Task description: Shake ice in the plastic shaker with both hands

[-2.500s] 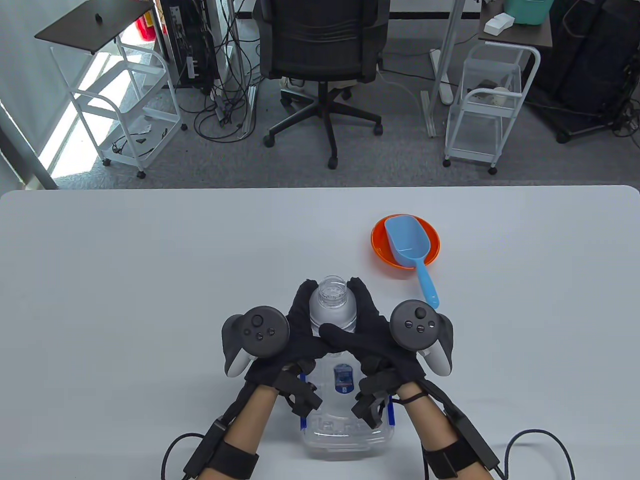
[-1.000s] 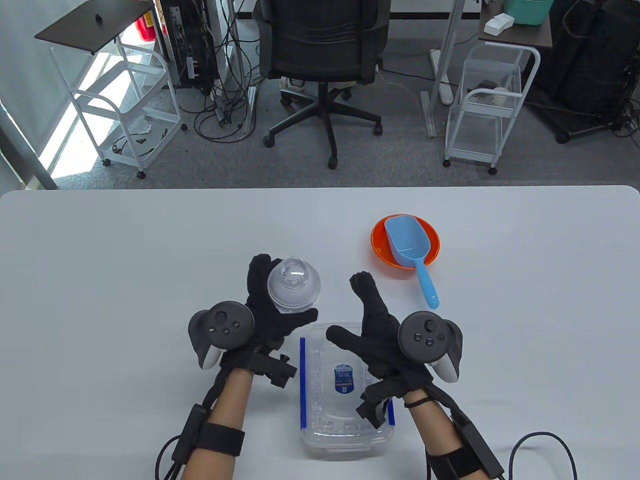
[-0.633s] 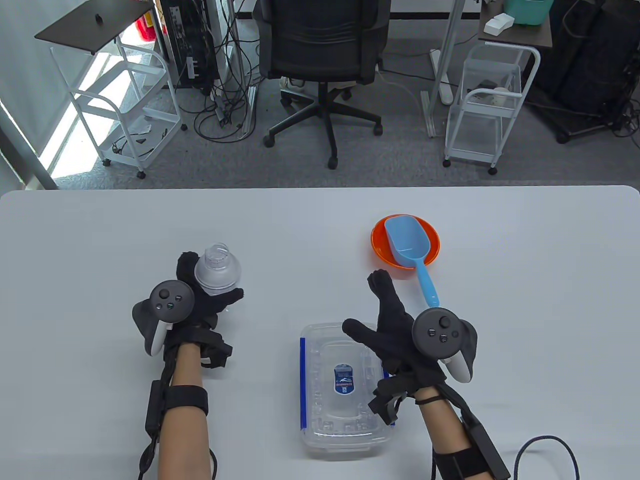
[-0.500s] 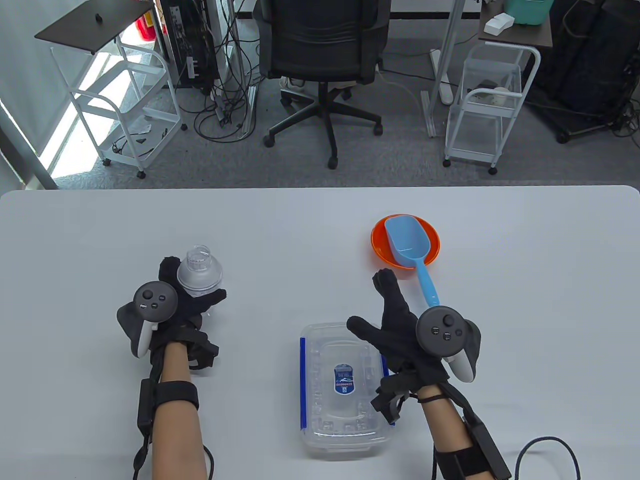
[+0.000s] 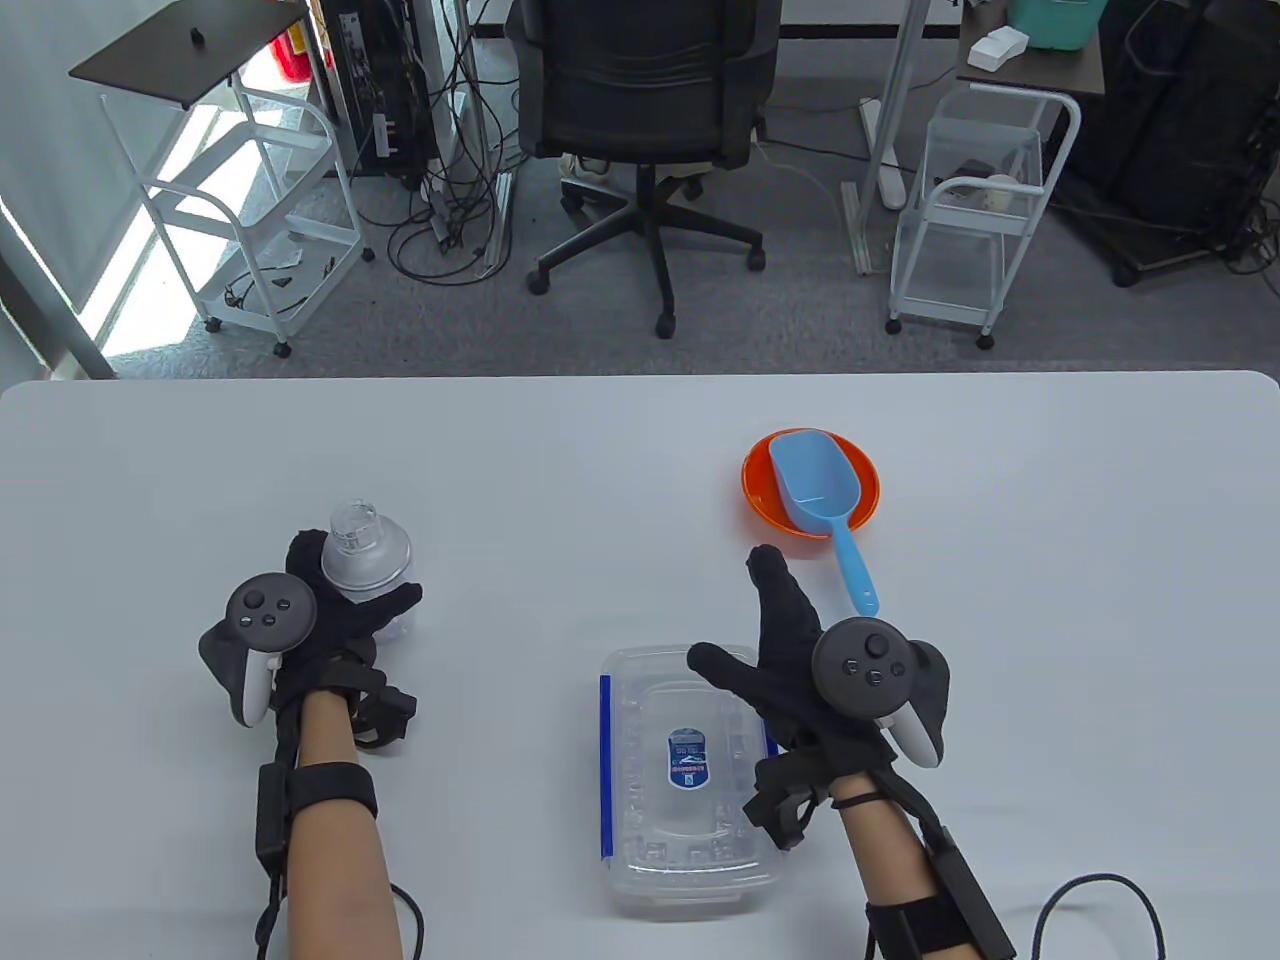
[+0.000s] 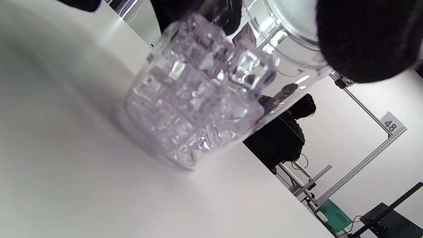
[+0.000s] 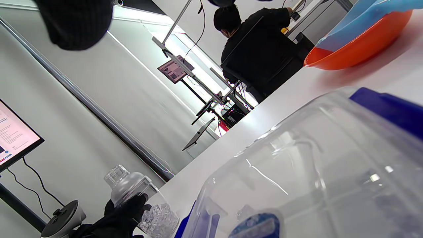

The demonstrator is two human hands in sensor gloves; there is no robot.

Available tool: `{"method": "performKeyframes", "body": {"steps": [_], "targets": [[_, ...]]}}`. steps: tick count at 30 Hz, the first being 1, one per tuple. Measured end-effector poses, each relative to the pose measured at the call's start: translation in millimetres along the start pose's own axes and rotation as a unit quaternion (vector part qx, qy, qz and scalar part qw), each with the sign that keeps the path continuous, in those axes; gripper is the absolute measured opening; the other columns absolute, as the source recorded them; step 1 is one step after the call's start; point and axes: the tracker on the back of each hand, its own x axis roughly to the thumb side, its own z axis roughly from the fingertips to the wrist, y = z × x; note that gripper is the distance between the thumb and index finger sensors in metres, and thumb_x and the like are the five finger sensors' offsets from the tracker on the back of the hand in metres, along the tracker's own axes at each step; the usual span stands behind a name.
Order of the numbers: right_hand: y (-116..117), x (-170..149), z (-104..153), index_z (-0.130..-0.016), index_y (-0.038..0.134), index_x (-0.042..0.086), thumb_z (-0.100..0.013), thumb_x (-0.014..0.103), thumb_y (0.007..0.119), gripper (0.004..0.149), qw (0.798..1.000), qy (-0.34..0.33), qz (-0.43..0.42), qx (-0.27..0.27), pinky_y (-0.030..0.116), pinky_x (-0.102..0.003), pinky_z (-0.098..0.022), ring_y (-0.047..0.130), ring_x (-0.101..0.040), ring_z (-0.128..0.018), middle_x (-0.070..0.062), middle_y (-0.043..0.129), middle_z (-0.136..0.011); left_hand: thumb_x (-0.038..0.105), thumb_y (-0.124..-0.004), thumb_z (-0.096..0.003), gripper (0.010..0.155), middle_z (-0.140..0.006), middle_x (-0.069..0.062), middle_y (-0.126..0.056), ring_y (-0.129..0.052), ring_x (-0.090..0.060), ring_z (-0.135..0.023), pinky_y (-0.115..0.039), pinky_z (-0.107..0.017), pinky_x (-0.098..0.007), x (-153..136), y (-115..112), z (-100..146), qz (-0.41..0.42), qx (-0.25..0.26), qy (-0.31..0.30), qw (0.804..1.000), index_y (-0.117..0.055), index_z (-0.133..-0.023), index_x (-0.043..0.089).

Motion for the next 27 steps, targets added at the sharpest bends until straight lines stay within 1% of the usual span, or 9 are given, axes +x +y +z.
{"method": "performKeyframes", "body": {"steps": [3,6,10,15,17,19,22,25,27], "targets": [[1,1,0,-0.111,0.006,0.015,-0.049,0.059,0.07,0.1,1.0,-0.011,0.004,0.022,0.023,-0.074,-0.07,0.017,-0.055,-0.107,-0.02,0.024,-0.122,0.063,-0.085,-0.0421,0.118,-0.125,-0.004,-0.03,-0.041,-0.039,-0.117,-0.041,-0.07,-0.075,-2,3,2,0.009,-0.016,-0.004,1.0,0.006,-0.103,0.018],[2,4,1,-0.111,0.005,0.015,-0.05,0.06,0.07,0.1,1.0,-0.015,0.016,0.023,0.015,-0.072,-0.07,0.011,-0.054,-0.106,-0.02,0.021,-0.122,0.061,-0.085,-0.0426,0.117,-0.125,-0.005,-0.03,-0.038,-0.041,-0.117,-0.041,-0.071,-0.075,-1,6,6,-0.01,-0.021,-0.003,1.0,0.004,-0.104,0.017],[2,8,2,-0.111,0.006,0.015,-0.05,0.06,0.07,0.099,0.999,-0.024,0.023,0.022,0.014,-0.071,-0.069,0.01,-0.055,-0.106,-0.02,0.021,-0.122,0.06,-0.085,-0.0442,0.118,-0.124,-0.012,-0.027,-0.034,-0.046,-0.115,-0.041,-0.07,-0.075,5,16,15,-0.06,-0.02,-0.002,0.998,0.006,-0.104,0.014],[6,4,7,-0.112,0.009,0.013,-0.051,0.06,0.068,0.097,0.998,-0.022,0.046,0.032,0.015,-0.072,-0.068,0.011,-0.055,-0.105,-0.021,0.022,-0.122,0.061,-0.082,-0.0462,0.119,-0.117,-0.032,-0.008,-0.019,-0.06,-0.106,-0.034,-0.069,-0.076,31,38,32,-0.161,-0.017,-0.048,0.986,0.009,-0.104,0.01],[5,2,9,-0.112,0.01,0.013,-0.052,0.06,0.067,0.096,0.997,-0.012,0.065,0.047,0.014,-0.072,-0.068,0.01,-0.056,-0.105,-0.021,0.022,-0.122,0.062,-0.08,-0.0472,0.112,-0.12,-0.028,-0.013,-0.02,-0.057,-0.108,-0.031,-0.069,-0.077,48,47,46,-0.209,0.0,-0.109,0.972,0.0,-0.109,0.015],[1,0,11,-0.113,0.011,0.013,-0.052,0.06,0.067,0.095,0.994,0.001,0.095,0.059,0.014,-0.072,-0.068,0.01,-0.056,-0.105,-0.021,0.021,-0.122,0.065,-0.076,-0.0481,0.1,-0.122,-0.024,-0.024,-0.027,-0.055,-0.11,-0.033,-0.067,-0.077,65,52,60,-0.25,0.038,-0.178,0.951,-0.02,-0.114,0.015],[-5,-2,15,-0.114,0.013,0.016,-0.052,0.061,0.066,0.093,0.986,0.026,0.148,0.077,0.012,-0.072,-0.068,0.008,-0.055,-0.106,-0.021,0.019,-0.123,0.067,-0.07,-0.0511,0.098,-0.123,-0.026,-0.021,-0.022,-0.058,-0.109,-0.028,-0.065,-0.08,93,48,80,-0.306,0.02,-0.235,0.923,-0.017,-0.115,0.015],[-9,-6,22,-0.114,0.013,0.018,-0.052,0.061,0.065,0.092,0.976,0.047,0.193,0.086,0.011,-0.072,-0.068,0.006,-0.054,-0.106,-0.02,0.018,-0.123,0.069,-0.064,-0.0532,0.099,-0.122,-0.031,-0.017,-0.018,-0.061,-0.107,-0.028,-0.063,-0.081,119,36,104,-0.35,0.032,-0.267,0.898,-0.012,-0.116,0.013],[-8,-8,26,-0.115,0.015,0.019,-0.052,0.061,0.065,0.091,0.972,0.043,0.214,0.087,0.01,-0.073,-0.068,0.006,-0.054,-0.106,-0.019,0.018,-0.124,0.069,-0.062,-0.054,0.098,-0.122,-0.032,-0.017,-0.019,-0.064,-0.106,-0.027,-0.062,-0.082,135,24,120,-0.342,0.021,-0.295,0.892,-0.015,-0.117,0.011]]}}
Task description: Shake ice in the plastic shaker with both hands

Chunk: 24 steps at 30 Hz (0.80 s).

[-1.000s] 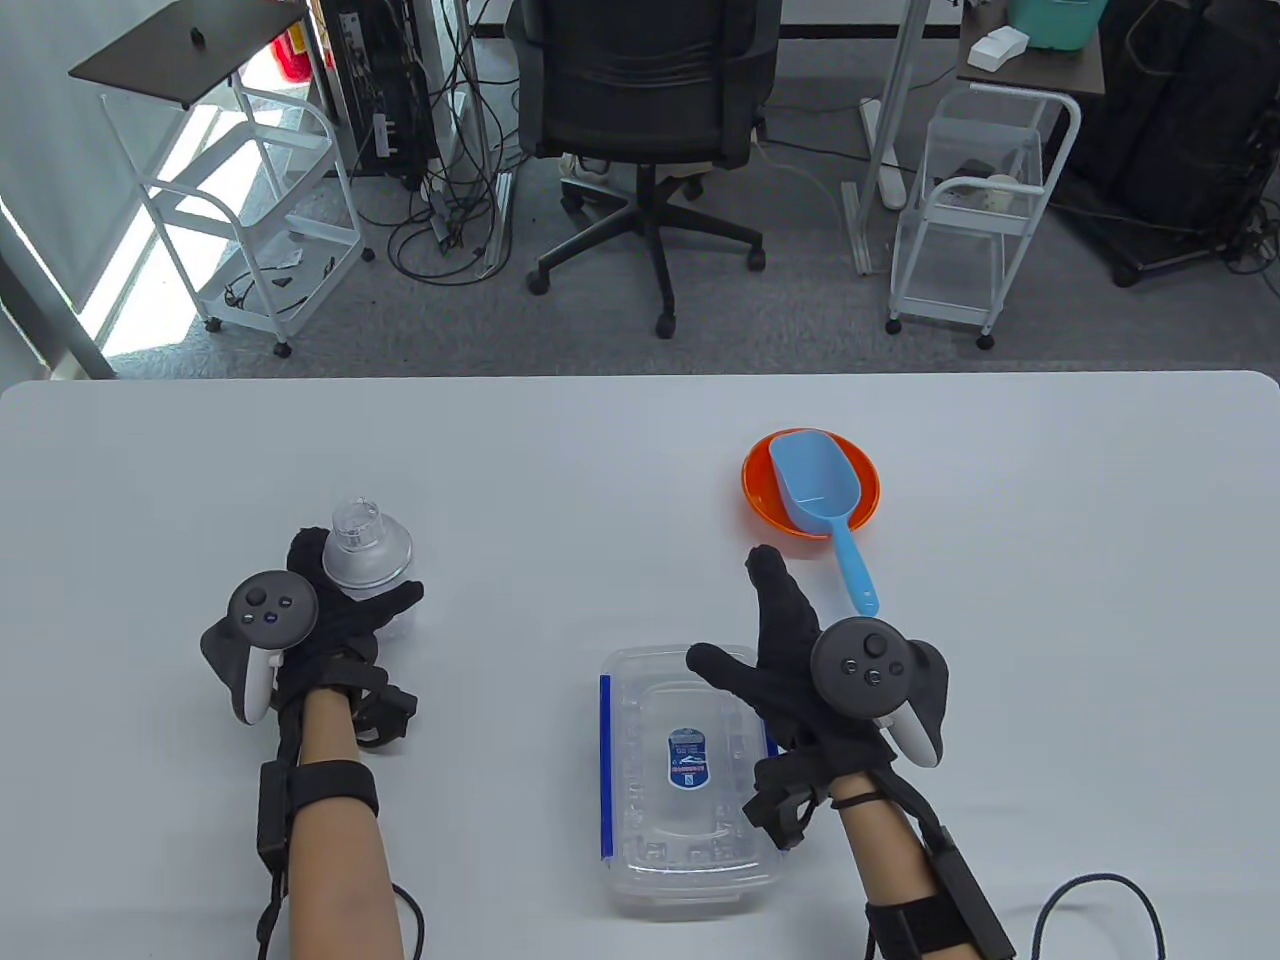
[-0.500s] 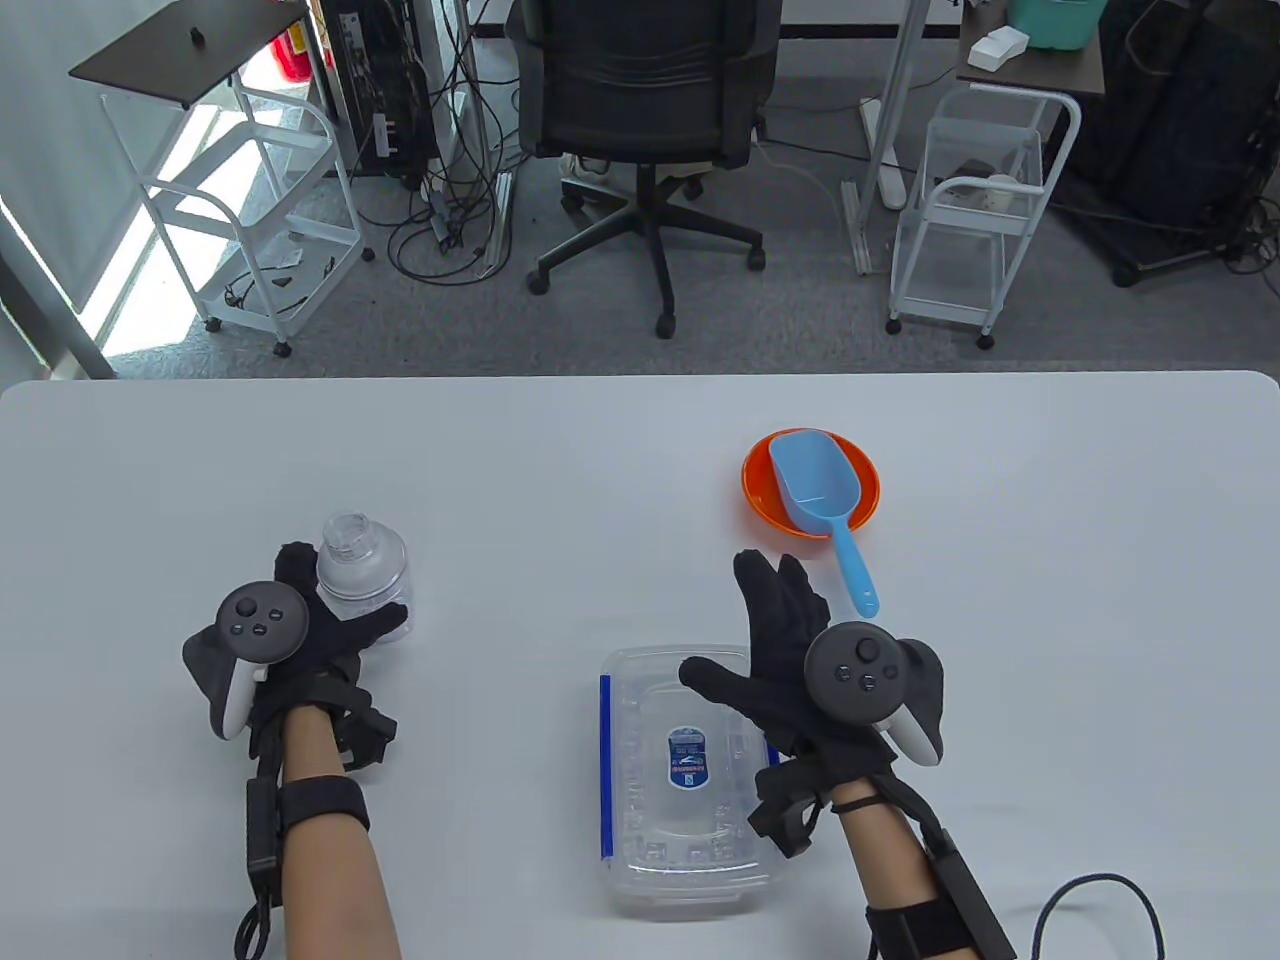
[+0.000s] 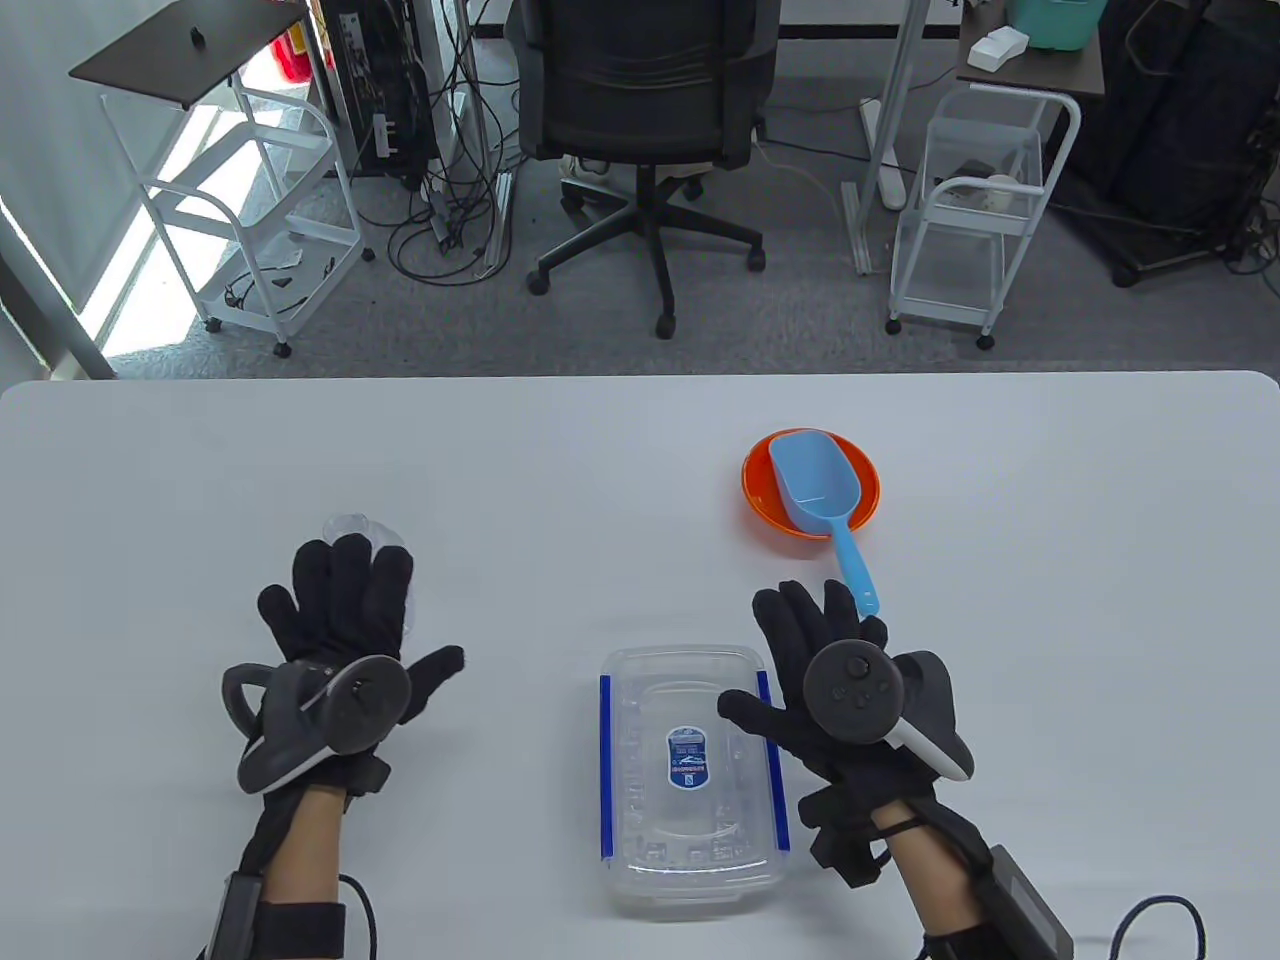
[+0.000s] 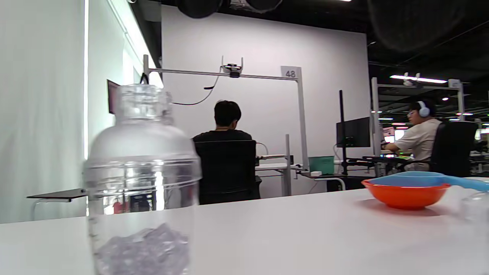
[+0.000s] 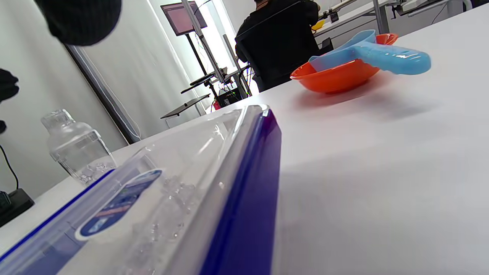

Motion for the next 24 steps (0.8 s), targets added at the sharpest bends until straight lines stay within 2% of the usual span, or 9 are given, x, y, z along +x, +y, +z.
{"method": "performKeyframes", "body": {"steps": [2,6,9,13,19,24], "targets": [[5,-1,4,-0.116,0.016,0.019,-0.052,0.062,0.064,0.09,0.999,0.005,0.034,-0.004,0.01,-0.073,-0.068,0.006,-0.054,-0.106,-0.019,0.018,-0.124,0.07,-0.061,-0.0541,0.095,-0.124,-0.033,-0.026,-0.024,-0.067,-0.105,-0.029,-0.062,-0.083,33,2,4,0.026,-0.021,-0.035,0.999,-0.026,-0.119,0.01],[15,2,5,-0.116,0.017,0.019,-0.052,0.062,0.063,0.089,0.998,-0.003,0.059,0.012,0.011,-0.074,-0.066,0.007,-0.056,-0.105,-0.021,0.019,-0.124,0.071,-0.058,-0.055,0.096,-0.125,-0.032,-0.02,-0.019,-0.067,-0.106,-0.027,-0.063,-0.083,79,-2,11,0.035,-0.074,-0.087,0.993,-0.019,-0.12,0.011],[18,5,8,-0.116,0.018,0.019,-0.052,0.061,0.063,0.089,0.997,-0.01,0.077,0.007,0.012,-0.075,-0.066,0.007,-0.057,-0.104,-0.022,0.018,-0.124,0.072,-0.055,-0.055,0.096,-0.124,-0.032,-0.019,-0.02,-0.067,-0.105,-0.029,-0.063,-0.083,95,-13,12,0.022,-0.098,-0.106,0.989,-0.019,-0.12,0.012],[20,4,12,-0.116,0.019,0.019,-0.052,0.062,0.063,0.089,0.996,-0.017,0.082,0.005,0.012,-0.075,-0.065,0.007,-0.058,-0.104,-0.023,0.017,-0.123,0.073,-0.053,-0.0557,0.096,-0.124,-0.032,-0.016,-0.018,-0.067,-0.105,-0.028,-0.063,-0.082,94,-23,11,0.003,-0.124,-0.111,0.986,-0.016,-0.12,0.012],[16,7,14,-0.116,0.019,0.018,-0.052,0.062,0.062,0.088,0.997,-0.03,0.074,0.002,0.013,-0.076,-0.065,0.007,-0.058,-0.103,-0.024,0.016,-0.123,0.072,-0.054,-0.056,0.095,-0.124,-0.033,-0.018,-0.019,-0.068,-0.104,-0.028,-0.063,-0.083,87,-23,13,0.052,-0.112,-0.108,0.986,-0.017,-0.12,0.011],[17,8,13,-0.116,0.02,0.018,-0.053,0.062,0.061,0.088,0.996,-0.035,0.076,0.008,0.013,-0.076,-0.065,0.008,-0.058,-0.103,-0.023,0.017,-0.123,0.072,-0.054,-0.056,0.095,-0.124,-0.033,-0.019,-0.02,-0.068,-0.104,-0.029,-0.062,-0.083,85,-22,14,0.048,-0.105,-0.105,0.988,-0.017,-0.119,0.011]]}}
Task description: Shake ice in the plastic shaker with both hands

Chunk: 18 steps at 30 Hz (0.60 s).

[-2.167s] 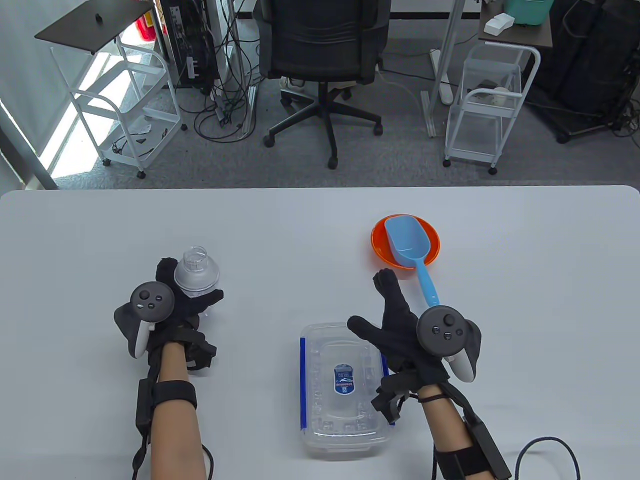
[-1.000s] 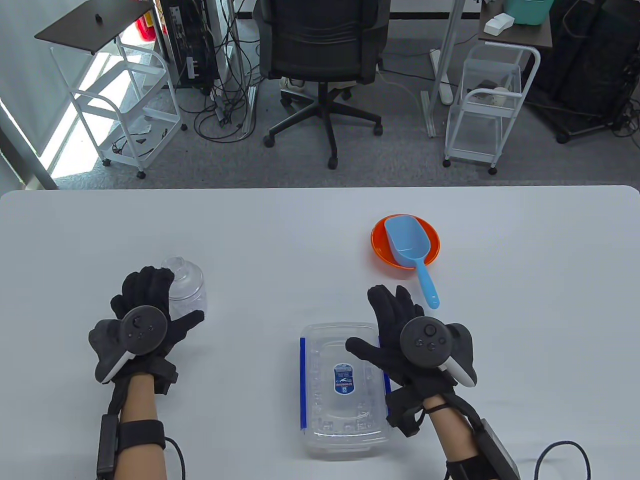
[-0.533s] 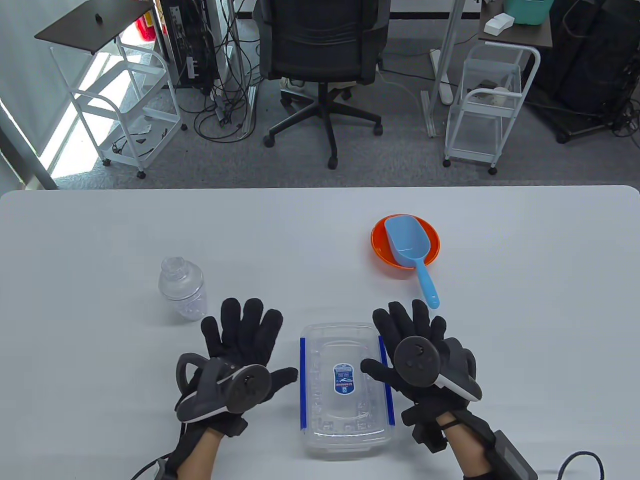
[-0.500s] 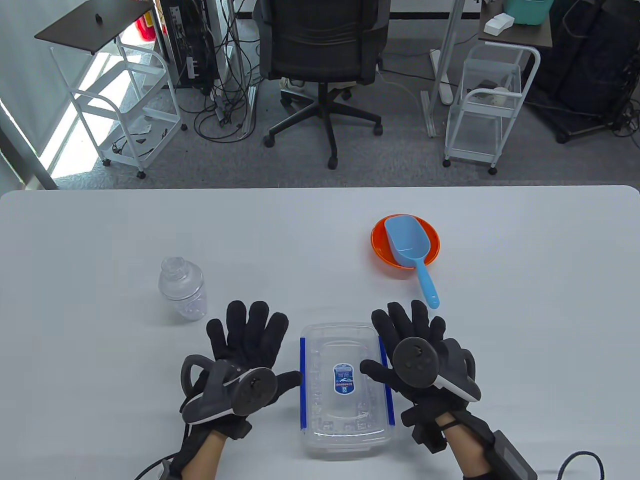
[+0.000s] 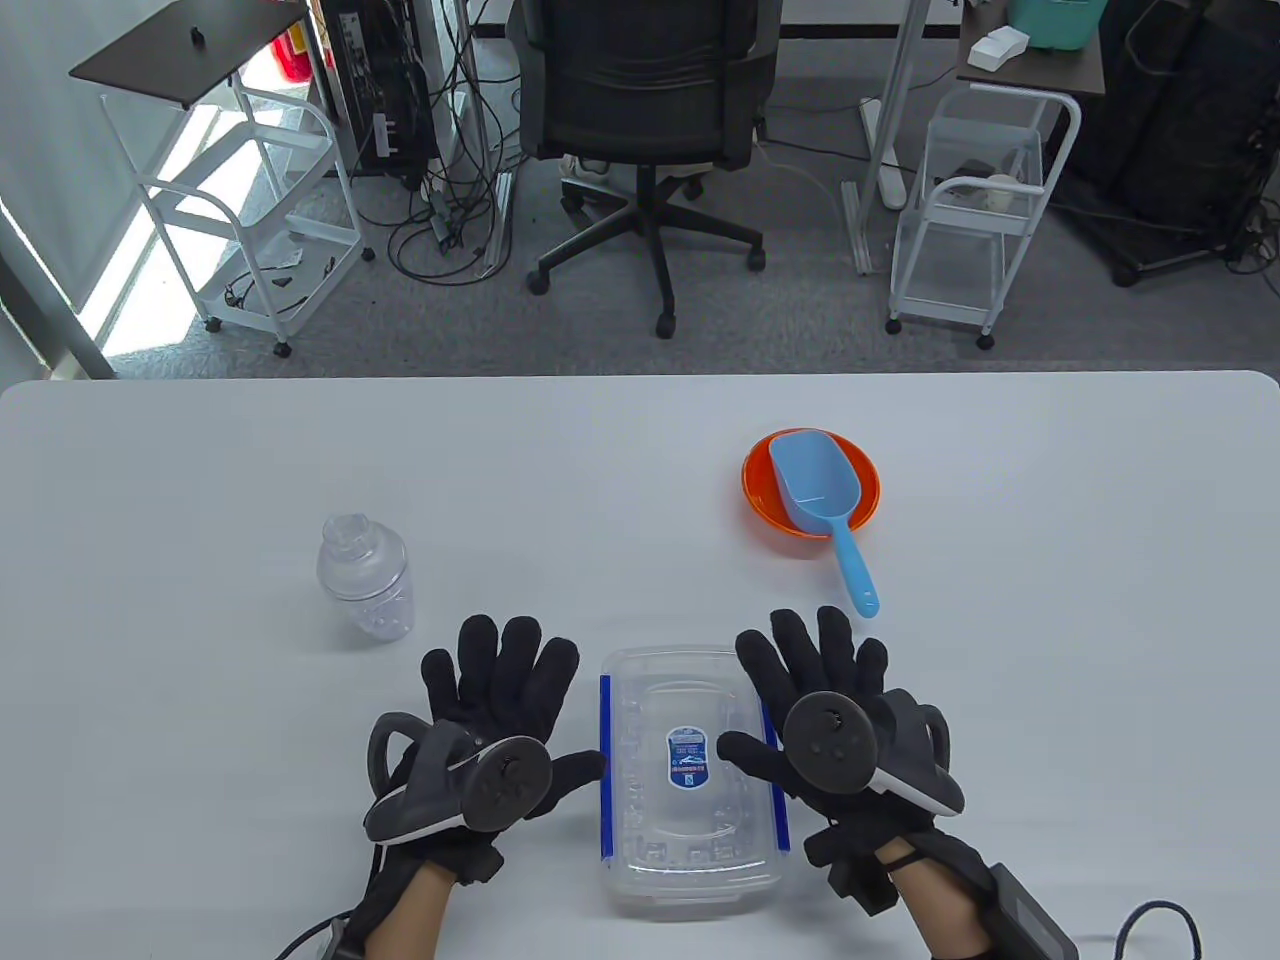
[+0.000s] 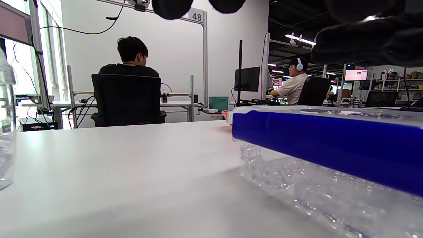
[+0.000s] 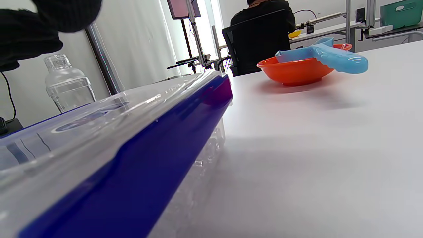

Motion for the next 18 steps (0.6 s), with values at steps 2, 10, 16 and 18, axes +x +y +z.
{"method": "performKeyframes", "body": {"steps": [2,10,16,18], "targets": [[-0.7,0.3,0.2,-0.116,0.02,0.018,-0.053,0.062,0.061,0.088,1.0,-0.001,-0.001,0.001,0.013,-0.076,-0.065,0.008,-0.058,-0.103,-0.024,0.017,-0.123,0.072,-0.054,-0.056,0.095,-0.124,-0.033,-0.019,-0.02,-0.068,-0.104,-0.029,-0.062,-0.083,0.2,0.5,-0.1,-0.001,-0.001,0.001,1.0,-0.017,-0.119,0.011],[-0.5,0.9,1.2,-0.116,0.021,0.018,-0.053,0.062,0.061,0.087,1.0,-0.005,0.002,-0.005,0.014,-0.076,-0.065,0.009,-0.058,-0.103,-0.024,0.018,-0.123,0.072,-0.054,-0.0563,0.095,-0.124,-0.033,-0.019,-0.019,-0.068,-0.104,-0.029,-0.063,-0.082,2.1,-3.6,-1.9,-0.012,-0.015,0.002,1.0,-0.017,-0.119,0.011],[-0.4,0.4,1.4,-0.116,0.021,0.017,-0.053,0.061,0.061,0.087,1.0,-0.002,-0.003,-0.005,0.015,-0.076,-0.065,0.009,-0.059,-0.103,-0.024,0.018,-0.123,0.071,-0.054,-0.0562,0.095,-0.124,-0.033,-0.019,-0.019,-0.068,-0.104,-0.029,-0.063,-0.082,3.1,-4.0,-2.5,-0.018,-0.02,0.002,1.0,-0.017,-0.12,0.011],[-0.3,0.4,1.5,-0.116,0.021,0.017,-0.053,0.061,0.061,0.087,1.0,-0.002,-0.005,-0.004,0.015,-0.076,-0.065,0.01,-0.059,-0.103,-0.024,0.019,-0.123,0.071,-0.054,-0.0563,0.095,-0.124,-0.033,-0.019,-0.019,-0.068,-0.104,-0.029,-0.063,-0.082,3.3,-3.9,-2.5,-0.017,-0.021,0.003,1.0,-0.017,-0.12,0.011]]}}
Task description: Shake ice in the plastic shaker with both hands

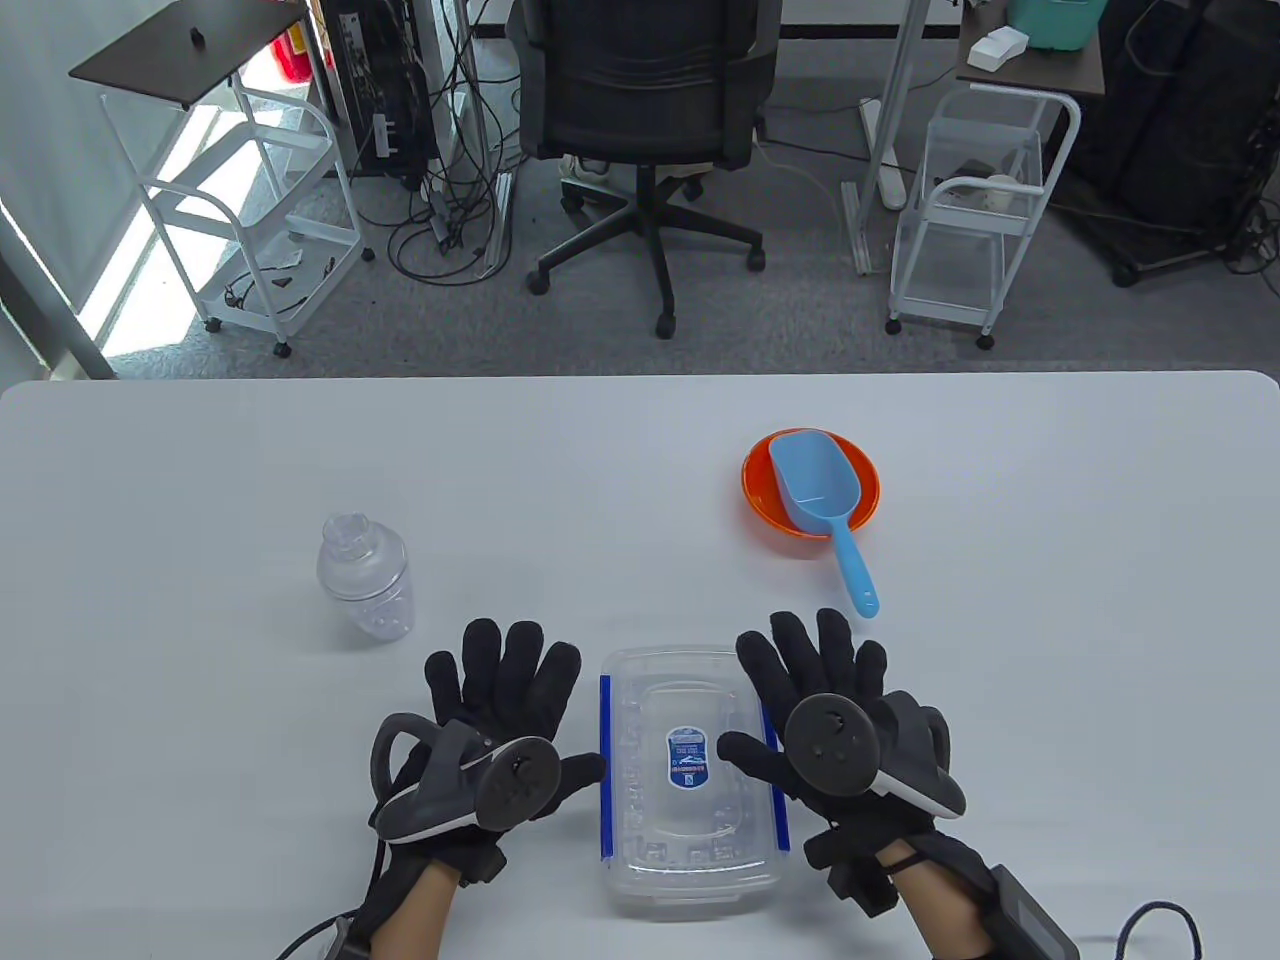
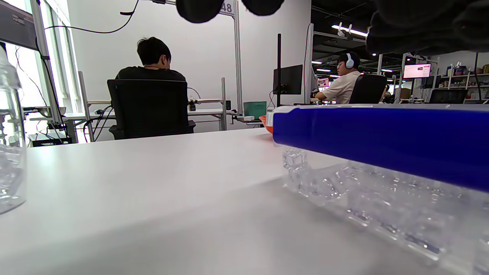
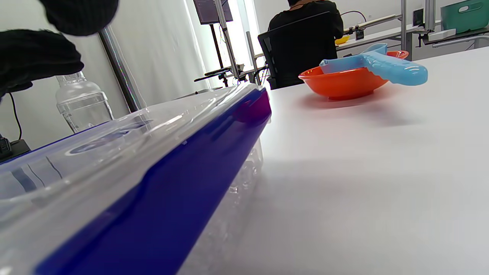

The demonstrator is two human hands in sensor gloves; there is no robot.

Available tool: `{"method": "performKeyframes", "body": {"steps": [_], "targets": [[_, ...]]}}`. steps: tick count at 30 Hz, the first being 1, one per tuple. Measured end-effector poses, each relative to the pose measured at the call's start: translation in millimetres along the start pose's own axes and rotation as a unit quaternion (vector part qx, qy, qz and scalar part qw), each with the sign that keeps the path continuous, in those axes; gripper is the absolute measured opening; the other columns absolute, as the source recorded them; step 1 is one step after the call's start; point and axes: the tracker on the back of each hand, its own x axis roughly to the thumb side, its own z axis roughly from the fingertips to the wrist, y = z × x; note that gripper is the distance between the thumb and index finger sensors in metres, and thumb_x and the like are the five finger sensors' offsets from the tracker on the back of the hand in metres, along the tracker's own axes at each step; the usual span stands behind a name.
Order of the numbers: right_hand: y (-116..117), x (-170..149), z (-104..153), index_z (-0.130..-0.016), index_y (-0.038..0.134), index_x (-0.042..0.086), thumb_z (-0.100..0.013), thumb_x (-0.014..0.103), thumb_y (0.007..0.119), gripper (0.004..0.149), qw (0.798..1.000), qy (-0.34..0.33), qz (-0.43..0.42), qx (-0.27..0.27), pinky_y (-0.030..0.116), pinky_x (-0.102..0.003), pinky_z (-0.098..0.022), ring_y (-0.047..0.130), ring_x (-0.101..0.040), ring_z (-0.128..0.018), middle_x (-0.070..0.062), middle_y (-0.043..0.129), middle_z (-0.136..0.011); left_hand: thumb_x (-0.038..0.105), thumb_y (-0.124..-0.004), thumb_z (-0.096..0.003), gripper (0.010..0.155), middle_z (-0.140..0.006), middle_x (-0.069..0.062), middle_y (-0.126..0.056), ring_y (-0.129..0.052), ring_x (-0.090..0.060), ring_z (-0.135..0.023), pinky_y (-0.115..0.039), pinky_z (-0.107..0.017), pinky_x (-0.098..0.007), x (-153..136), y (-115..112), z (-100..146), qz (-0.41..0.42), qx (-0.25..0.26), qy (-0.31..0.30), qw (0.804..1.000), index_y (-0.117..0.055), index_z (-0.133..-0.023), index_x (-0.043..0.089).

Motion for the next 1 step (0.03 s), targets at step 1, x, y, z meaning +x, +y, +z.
{"method": "performKeyframes", "body": {"steps": [1], "targets": [[0.0,0.0,0.1,-0.116,0.021,0.017,-0.053,0.061,0.061,0.087,1.0,0.0,-0.002,0.001,0.015,-0.076,-0.065,0.01,-0.059,-0.103,-0.024,0.019,-0.123,0.071,-0.054,-0.0563,0.095,-0.124,-0.033,-0.019,-0.019,-0.068,-0.104,-0.029,-0.063,-0.082,0.2,0.1,0.0,0.001,-0.001,0.0,1.0,-0.017,-0.12,0.011]]}}
